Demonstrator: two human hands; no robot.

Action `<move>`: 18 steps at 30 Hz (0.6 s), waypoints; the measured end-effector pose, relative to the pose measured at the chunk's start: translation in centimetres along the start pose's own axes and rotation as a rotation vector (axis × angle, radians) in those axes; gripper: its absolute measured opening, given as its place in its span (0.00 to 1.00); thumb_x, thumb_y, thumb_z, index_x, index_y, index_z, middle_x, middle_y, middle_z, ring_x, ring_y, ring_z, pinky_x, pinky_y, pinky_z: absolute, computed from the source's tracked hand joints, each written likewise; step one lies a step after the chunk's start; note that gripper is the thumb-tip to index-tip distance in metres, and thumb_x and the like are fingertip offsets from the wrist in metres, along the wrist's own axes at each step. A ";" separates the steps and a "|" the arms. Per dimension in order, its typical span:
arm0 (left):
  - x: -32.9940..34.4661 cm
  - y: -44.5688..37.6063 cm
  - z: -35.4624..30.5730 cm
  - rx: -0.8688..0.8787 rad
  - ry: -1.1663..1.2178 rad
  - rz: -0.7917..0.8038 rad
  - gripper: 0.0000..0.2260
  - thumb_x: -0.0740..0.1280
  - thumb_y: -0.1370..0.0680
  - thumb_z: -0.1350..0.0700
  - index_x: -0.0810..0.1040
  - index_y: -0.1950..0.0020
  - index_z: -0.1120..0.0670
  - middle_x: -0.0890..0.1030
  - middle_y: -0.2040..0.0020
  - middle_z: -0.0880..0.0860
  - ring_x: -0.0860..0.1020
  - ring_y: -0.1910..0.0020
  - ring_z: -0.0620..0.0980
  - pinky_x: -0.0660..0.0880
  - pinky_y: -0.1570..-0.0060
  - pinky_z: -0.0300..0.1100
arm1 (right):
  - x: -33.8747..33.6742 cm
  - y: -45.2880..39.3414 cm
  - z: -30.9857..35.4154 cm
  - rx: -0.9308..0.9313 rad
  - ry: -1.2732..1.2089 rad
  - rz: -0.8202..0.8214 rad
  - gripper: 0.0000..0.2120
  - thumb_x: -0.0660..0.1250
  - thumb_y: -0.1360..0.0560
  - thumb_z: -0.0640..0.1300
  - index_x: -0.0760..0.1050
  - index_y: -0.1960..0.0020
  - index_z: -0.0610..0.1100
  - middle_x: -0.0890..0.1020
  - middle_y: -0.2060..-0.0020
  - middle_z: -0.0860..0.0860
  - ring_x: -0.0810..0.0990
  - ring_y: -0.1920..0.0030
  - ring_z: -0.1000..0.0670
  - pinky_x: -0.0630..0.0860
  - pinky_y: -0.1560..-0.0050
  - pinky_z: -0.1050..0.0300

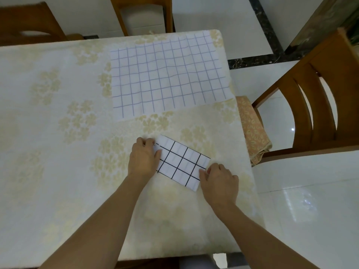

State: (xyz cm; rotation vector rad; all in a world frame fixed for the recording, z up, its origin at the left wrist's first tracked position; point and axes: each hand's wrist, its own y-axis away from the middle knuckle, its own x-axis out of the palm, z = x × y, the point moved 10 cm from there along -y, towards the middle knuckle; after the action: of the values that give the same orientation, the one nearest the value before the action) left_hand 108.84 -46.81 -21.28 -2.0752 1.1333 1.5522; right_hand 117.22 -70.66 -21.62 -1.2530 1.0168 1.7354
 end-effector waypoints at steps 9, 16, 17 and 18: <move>-0.2 -0.7 0.4 -0.159 0.056 0.033 0.13 0.65 0.20 0.55 0.72 0.38 0.60 0.75 0.43 0.60 0.75 0.48 0.58 0.73 0.52 0.47 | 1.5 0.7 0.6 0.272 -0.169 0.153 0.18 0.59 0.19 0.58 0.75 0.44 0.44 0.80 0.51 0.49 0.79 0.49 0.47 0.70 0.51 0.52; 0.6 -0.6 0.9 -0.241 0.094 0.087 0.12 0.64 0.19 0.55 0.73 0.40 0.61 0.78 0.45 0.60 0.76 0.46 0.59 0.74 0.49 0.49 | 2.3 0.5 0.5 0.364 -0.357 0.191 0.14 0.63 0.19 0.52 0.75 0.45 0.41 0.78 0.48 0.46 0.78 0.49 0.44 0.74 0.50 0.49; 0.8 -0.7 1.0 -0.249 0.103 0.102 0.12 0.64 0.19 0.55 0.74 0.41 0.62 0.78 0.45 0.60 0.76 0.46 0.59 0.74 0.48 0.50 | 2.3 0.4 0.5 0.368 -0.397 0.176 0.13 0.64 0.19 0.51 0.75 0.47 0.40 0.76 0.49 0.46 0.78 0.52 0.44 0.74 0.54 0.50; 1.0 -0.7 1.2 -0.256 0.119 0.117 0.11 0.64 0.19 0.55 0.75 0.41 0.62 0.78 0.45 0.60 0.76 0.46 0.59 0.73 0.48 0.49 | 2.1 0.2 0.4 0.374 -0.437 0.159 0.12 0.64 0.20 0.49 0.75 0.49 0.39 0.75 0.49 0.45 0.76 0.56 0.44 0.72 0.57 0.51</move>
State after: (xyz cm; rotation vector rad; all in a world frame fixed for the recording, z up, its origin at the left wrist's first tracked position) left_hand 108.69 -45.98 -22.73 -2.3310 1.1682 1.7280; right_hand 116.35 -70.09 -23.53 -0.5399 1.1267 1.7308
